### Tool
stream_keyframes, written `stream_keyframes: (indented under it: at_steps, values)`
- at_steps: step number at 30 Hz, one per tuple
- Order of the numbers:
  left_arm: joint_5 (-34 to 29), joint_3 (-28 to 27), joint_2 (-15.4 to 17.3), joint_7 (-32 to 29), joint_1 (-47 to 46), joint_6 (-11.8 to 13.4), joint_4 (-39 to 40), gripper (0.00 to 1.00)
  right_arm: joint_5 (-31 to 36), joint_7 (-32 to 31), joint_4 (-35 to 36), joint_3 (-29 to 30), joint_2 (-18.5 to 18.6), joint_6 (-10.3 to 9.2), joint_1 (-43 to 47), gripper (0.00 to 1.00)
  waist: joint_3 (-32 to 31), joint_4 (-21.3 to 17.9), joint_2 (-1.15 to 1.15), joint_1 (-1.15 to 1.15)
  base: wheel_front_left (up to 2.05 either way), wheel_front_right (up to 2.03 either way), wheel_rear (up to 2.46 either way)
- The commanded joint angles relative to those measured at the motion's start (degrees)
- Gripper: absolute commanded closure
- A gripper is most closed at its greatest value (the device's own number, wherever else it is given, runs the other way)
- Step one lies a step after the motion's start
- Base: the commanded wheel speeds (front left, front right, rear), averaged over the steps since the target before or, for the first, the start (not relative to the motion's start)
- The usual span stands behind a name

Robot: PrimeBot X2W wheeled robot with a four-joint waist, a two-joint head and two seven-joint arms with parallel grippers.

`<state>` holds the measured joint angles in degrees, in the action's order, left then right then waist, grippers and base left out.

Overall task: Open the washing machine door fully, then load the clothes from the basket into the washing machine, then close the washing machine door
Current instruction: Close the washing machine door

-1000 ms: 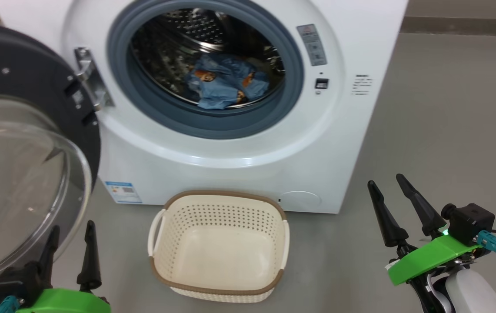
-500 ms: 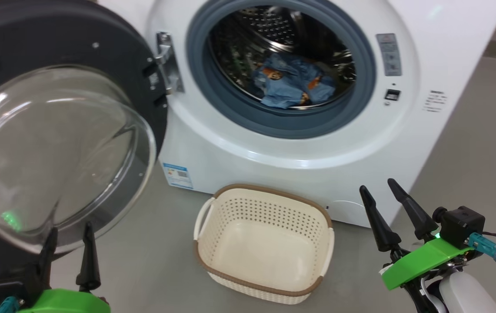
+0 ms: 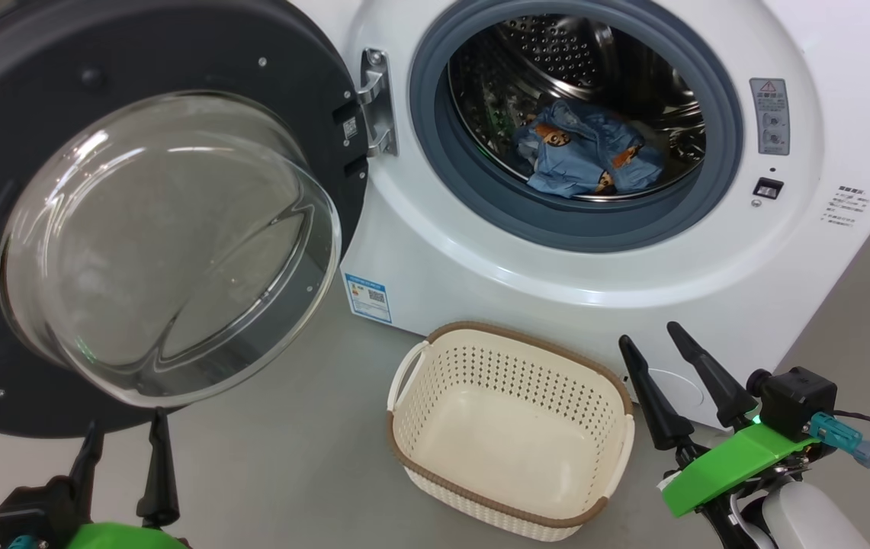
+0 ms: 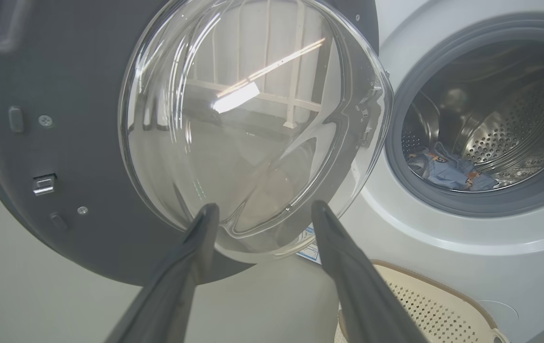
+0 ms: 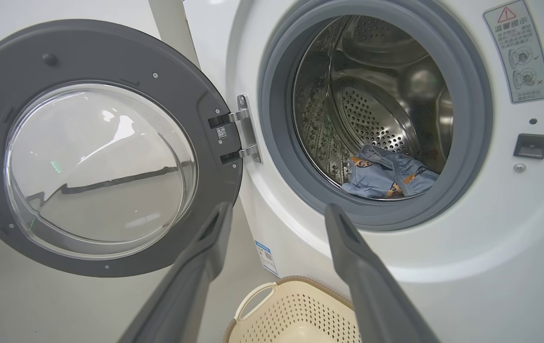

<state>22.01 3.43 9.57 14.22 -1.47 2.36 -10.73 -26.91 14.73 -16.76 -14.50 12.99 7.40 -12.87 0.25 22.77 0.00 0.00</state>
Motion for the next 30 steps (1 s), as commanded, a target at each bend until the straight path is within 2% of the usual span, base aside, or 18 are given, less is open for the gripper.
stream_keyframes:
  at_steps: [1,22,23,30]
  values:
    - [-0.1,-1.8,1.4,0.6,-1.5,0.3,1.7,0.0,-0.5,0.3,1.1,-1.4,0.7,0.09,0.3,0.0,0.4,0.4,0.0,0.0,0.0,0.0,0.0]
    - [-0.1,-2.2,2.3,0.7,-1.6,0.5,2.2,0.0,-0.9,0.3,0.9,-2.0,0.8,0.09,0.3,0.0,0.2,1.4,0.0,0.0,0.0,0.0,0.0]
    - [1.5,-3.9,4.8,-0.3,-3.8,-0.3,5.2,1.0,-0.8,0.3,1.0,-1.4,0.8,0.09,0.6,0.0,0.0,2.0,0.0,0.0,0.0,0.0,0.0]
    - [8.0,-10.7,9.9,-2.9,-11.3,-2.4,11.3,1.0,-0.7,0.3,1.2,-1.5,1.2,0.09,0.4,0.0,0.4,2.3,0.0,0.0,0.0,0.0,0.0]
